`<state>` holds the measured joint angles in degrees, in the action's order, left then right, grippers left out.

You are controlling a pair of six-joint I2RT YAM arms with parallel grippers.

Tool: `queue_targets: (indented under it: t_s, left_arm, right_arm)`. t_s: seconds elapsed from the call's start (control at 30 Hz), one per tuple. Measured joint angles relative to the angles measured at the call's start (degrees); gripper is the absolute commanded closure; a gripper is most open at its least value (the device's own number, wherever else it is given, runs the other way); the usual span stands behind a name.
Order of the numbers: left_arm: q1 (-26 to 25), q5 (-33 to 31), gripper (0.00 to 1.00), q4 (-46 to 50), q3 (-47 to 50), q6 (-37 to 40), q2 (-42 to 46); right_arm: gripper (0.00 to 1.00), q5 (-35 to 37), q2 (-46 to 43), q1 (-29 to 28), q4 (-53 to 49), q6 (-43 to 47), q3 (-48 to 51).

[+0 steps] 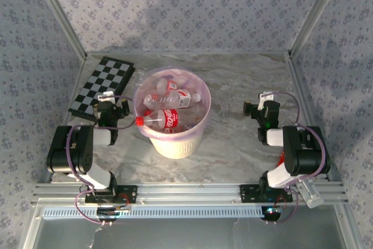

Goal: Put the plastic bottles in the bin

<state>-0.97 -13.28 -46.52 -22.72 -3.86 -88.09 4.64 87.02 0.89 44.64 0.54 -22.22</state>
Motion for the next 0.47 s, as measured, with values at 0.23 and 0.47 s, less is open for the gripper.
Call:
queue_targets:
  t_s: [0.23, 0.47]
  left_arm:
    - [0.0, 0.0, 0.0, 0.0, 0.0, 0.0, 0.0]
    - [0.0, 0.0, 0.0, 0.0, 0.0, 0.0, 0.0]
  right_arm:
    - [0.0, -0.1, 0.0, 0.1, 0.0, 0.0, 0.0]
    - [0.0, -0.5, 0.0, 0.3, 0.0, 0.0, 0.0]
